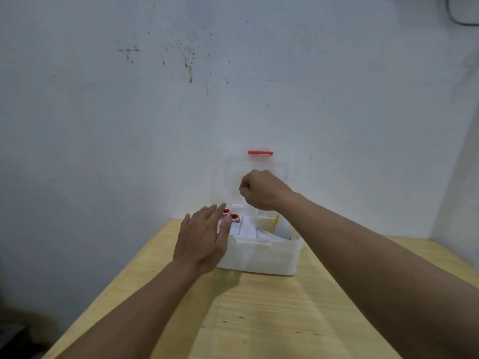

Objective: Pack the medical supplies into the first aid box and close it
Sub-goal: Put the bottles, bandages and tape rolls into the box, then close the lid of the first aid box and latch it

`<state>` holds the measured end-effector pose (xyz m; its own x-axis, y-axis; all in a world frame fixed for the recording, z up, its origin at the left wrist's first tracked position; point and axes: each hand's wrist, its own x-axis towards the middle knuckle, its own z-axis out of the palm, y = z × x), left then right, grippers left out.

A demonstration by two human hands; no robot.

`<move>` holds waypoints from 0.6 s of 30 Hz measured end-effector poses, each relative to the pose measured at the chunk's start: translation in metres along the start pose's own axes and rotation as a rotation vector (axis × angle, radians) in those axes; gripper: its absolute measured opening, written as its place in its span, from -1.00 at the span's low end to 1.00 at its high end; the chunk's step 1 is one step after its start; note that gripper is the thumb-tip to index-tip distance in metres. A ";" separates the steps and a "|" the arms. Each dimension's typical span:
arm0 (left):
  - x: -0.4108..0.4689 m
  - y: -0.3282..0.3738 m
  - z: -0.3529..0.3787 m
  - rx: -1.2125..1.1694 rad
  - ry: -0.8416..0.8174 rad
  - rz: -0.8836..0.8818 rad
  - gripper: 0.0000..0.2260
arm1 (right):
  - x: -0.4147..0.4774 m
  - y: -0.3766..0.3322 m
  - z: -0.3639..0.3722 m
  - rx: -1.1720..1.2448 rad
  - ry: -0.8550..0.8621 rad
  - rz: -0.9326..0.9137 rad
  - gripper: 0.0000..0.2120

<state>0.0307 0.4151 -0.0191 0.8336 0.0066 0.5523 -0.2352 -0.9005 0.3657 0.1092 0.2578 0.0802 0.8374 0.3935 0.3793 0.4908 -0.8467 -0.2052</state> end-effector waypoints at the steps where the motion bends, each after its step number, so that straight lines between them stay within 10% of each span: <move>1: 0.007 0.003 -0.003 -0.022 0.011 -0.008 -0.45 | -0.001 0.003 -0.009 -0.033 0.058 -0.004 -0.76; 7: 0.067 0.026 -0.021 0.027 0.049 0.042 -0.52 | -0.006 0.031 -0.051 -0.258 0.364 0.061 -0.66; 18: 0.123 0.038 -0.024 0.125 0.028 0.046 -0.47 | -0.022 0.056 -0.063 -0.071 0.095 0.229 -0.49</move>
<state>0.1120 0.3924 0.0809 0.8088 -0.0252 0.5876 -0.2072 -0.9472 0.2445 0.1035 0.1788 0.1176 0.8970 0.1557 0.4137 0.2697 -0.9343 -0.2330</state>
